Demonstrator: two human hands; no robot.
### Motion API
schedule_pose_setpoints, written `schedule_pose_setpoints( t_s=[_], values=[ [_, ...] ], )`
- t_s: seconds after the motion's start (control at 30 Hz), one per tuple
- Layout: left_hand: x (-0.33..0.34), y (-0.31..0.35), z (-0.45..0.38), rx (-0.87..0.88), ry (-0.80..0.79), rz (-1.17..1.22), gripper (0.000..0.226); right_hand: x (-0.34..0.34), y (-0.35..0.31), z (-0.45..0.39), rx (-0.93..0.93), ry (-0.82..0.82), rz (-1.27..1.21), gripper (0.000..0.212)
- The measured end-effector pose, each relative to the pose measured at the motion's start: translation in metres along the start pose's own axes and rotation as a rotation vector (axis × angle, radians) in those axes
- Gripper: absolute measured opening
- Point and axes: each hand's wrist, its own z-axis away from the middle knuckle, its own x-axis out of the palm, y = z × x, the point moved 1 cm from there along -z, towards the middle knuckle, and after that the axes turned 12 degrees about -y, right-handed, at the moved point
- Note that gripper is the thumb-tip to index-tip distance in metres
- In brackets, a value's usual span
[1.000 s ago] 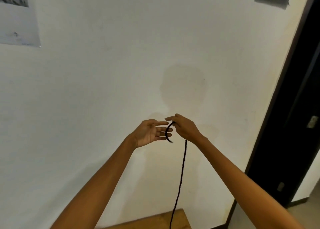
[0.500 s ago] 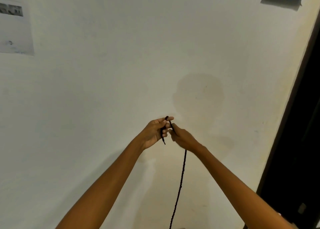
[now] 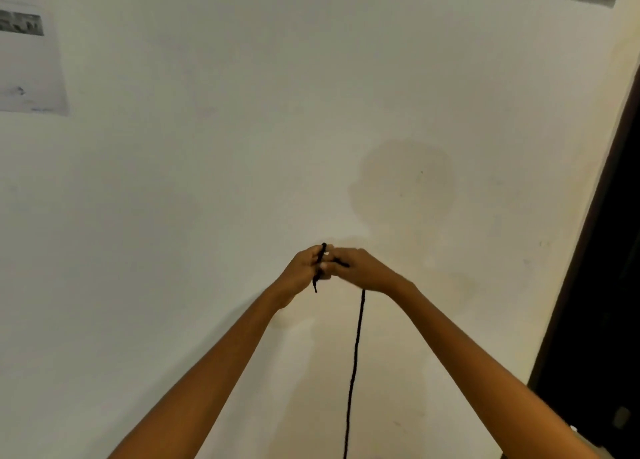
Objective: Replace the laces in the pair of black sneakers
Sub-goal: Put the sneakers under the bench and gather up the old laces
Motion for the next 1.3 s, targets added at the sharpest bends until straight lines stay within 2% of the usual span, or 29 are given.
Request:
schedule_pose_setpoints(
  t_s=[0.2,0.3,0.37,0.47,0.53,0.7,0.8,0.93,1.03,1.1,1.17,1.3],
  values=[
    [-0.006,0.006,0.016,-0.006,-0.129,0.172,0.035,-0.010,-0.002,-0.008,0.053,0.309,-0.169,0.026],
    [-0.009,0.009,0.020,-0.001,-0.257,0.304,0.035,0.001,-0.001,-0.011,0.086,0.353,-0.317,0.029],
    [-0.010,0.012,0.021,0.036,-0.248,0.392,0.033,0.013,0.000,-0.011,0.092,0.362,-0.456,0.030],
    [-0.011,0.011,0.020,0.088,-0.150,0.537,0.030,0.036,0.001,-0.010,0.138,0.307,-0.496,0.018],
    [-0.010,0.006,0.021,0.086,-0.091,0.614,0.029,0.050,-0.003,-0.011,0.173,0.196,-0.425,0.021],
    [-0.010,-0.010,0.023,0.051,0.072,0.553,0.030,0.068,-0.010,-0.006,0.212,0.033,-0.296,0.020],
    [-0.014,-0.016,0.025,0.025,0.112,0.409,0.041,0.071,-0.007,0.001,0.188,0.004,-0.130,0.031],
    [-0.011,-0.014,0.032,0.000,0.008,0.116,0.056,0.059,-0.015,0.009,0.105,0.099,-0.124,0.023],
    [-0.004,-0.009,0.035,0.001,-0.054,0.028,0.054,0.041,-0.025,0.010,0.017,0.164,-0.146,0.025],
    [0.003,-0.002,0.037,0.020,-0.150,0.018,0.044,0.025,-0.030,0.007,-0.014,0.229,-0.166,0.023],
    [0.008,0.005,0.039,0.013,-0.249,0.039,0.046,0.006,-0.031,0.005,0.003,0.312,-0.177,0.025],
    [0.005,0.016,0.044,0.025,-0.393,0.299,0.045,-0.008,-0.014,0.004,0.105,0.410,-0.303,0.031]
  ],
)
